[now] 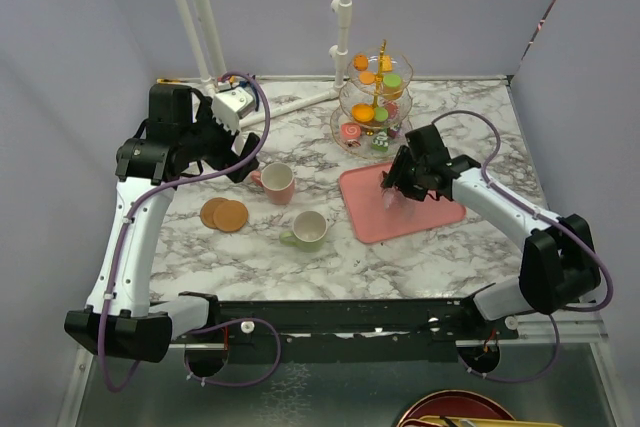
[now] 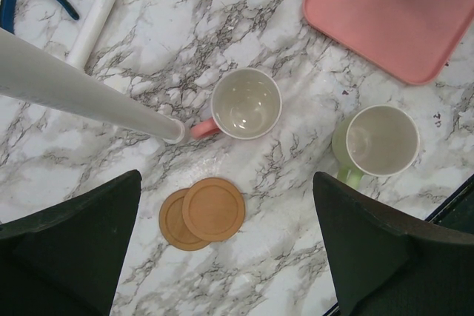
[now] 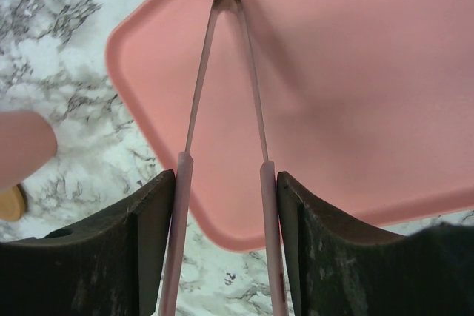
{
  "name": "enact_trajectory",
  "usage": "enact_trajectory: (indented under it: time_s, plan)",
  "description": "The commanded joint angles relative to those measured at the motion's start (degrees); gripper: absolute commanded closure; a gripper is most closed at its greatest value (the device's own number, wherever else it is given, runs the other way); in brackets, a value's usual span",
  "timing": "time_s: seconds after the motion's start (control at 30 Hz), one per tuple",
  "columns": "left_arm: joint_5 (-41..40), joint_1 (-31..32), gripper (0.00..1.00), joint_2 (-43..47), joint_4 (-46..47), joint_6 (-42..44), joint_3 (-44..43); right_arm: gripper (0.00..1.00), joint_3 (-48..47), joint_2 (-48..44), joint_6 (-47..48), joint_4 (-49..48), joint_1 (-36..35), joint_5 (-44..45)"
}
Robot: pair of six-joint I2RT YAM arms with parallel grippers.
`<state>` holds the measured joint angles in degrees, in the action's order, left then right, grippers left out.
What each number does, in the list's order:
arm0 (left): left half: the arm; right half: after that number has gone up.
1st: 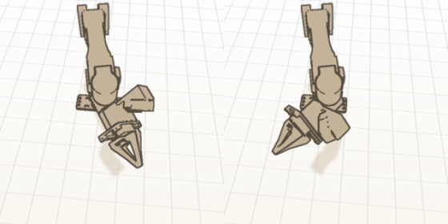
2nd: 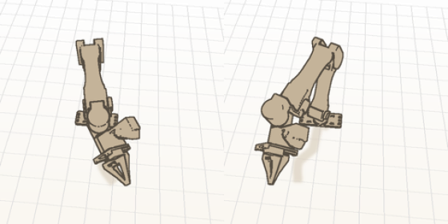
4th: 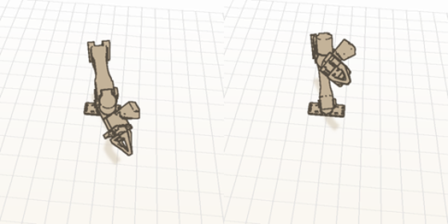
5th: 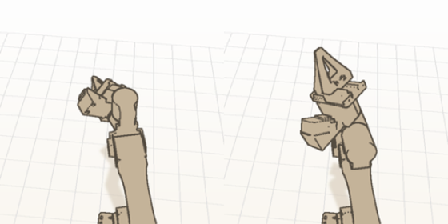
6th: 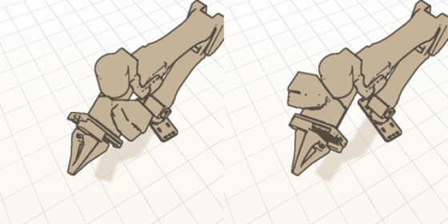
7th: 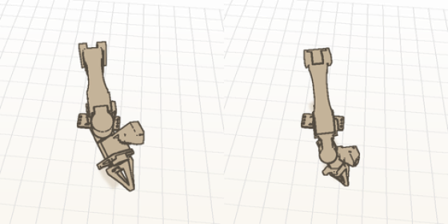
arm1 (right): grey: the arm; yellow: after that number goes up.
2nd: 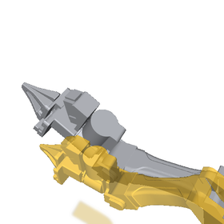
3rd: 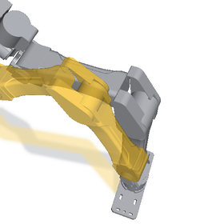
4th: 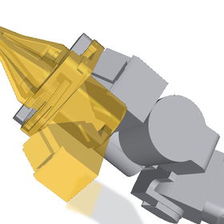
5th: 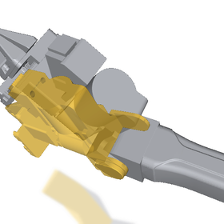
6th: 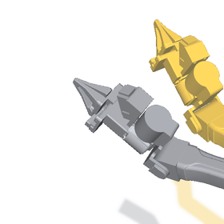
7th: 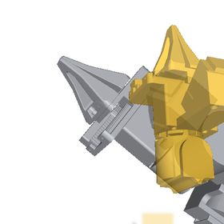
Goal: Serve the afternoon tea
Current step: Place the clamp on the tray.
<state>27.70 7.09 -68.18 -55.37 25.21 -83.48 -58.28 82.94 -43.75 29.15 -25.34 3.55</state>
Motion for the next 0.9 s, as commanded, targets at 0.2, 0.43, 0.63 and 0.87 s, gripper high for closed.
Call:
enact_trajectory:
  time_s: [0.2, 0.43, 0.63, 0.87]
  plan:
    - [0.48, -0.29, 0.01, 1.08, 0.18, 0.80, 0.99, 0.48, 3.05, 3.19, -7.14, -1.66, 3.11, 3.27]
    - [0.97, -0.25, 0.01, 1.04, 0.35, 1.16, 1.91, 0.43, 6.97, -0.88, -13.31, 1.37, 3.13, 13.12]
    - [0.79, -0.24, 0.01, 0.84, 0.22, 1.29, 1.28, 0.33, 5.46, 5.42, -18.98, -3.32, 3.16, 13.90]
    - [1.12, -0.24, 0.01, 1.29, -0.07, 1.03, 1.41, 0.25, -5.67, 14.31, -23.31, 2.47, 3.11, 16.96]
